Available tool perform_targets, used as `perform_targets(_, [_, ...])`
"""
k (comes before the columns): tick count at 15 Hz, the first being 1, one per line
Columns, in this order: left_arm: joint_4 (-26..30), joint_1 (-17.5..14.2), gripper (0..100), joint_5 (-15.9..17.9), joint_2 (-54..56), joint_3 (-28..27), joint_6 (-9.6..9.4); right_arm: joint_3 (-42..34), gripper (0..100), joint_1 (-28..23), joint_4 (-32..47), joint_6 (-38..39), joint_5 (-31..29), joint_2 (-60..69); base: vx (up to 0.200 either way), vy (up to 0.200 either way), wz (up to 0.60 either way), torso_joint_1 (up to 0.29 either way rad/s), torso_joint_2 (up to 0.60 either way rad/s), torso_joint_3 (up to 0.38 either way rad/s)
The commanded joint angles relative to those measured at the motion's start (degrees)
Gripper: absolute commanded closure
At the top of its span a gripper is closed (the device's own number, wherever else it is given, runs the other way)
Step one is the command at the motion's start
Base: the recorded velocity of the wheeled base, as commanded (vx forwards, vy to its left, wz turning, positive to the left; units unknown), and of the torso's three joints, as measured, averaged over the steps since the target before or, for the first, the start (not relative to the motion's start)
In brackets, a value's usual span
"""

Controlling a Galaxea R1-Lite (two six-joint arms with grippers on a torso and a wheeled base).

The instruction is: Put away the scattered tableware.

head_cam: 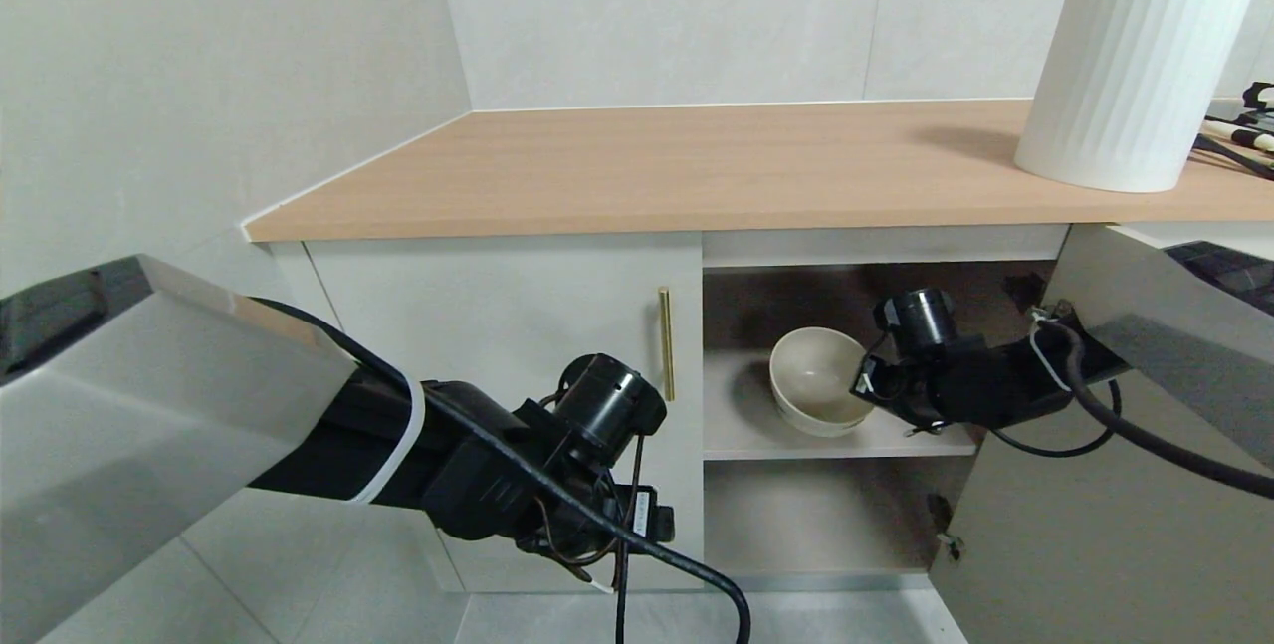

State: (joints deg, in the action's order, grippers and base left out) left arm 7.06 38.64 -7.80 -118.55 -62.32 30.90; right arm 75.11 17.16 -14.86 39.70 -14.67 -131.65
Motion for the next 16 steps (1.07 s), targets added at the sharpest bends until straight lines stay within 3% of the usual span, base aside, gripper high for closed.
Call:
perform_targets(1, [0.0, 0.0, 0, 0.0, 0.0, 0.0, 0.03, 1.6, 100, -0.6, -0.1, 0.8, -0.1, -2.0, 0.000, 0.000, 0.00, 0.000, 0.00, 0.000])
perform_targets(16, [0.0, 0.0, 0, -0.1, -0.1, 0.0, 0.03, 7.8, 100, -1.8, 0.1, 1.7, -1.2, -7.8, 0.000, 0.000, 0.00, 0.000, 0.00, 0.000])
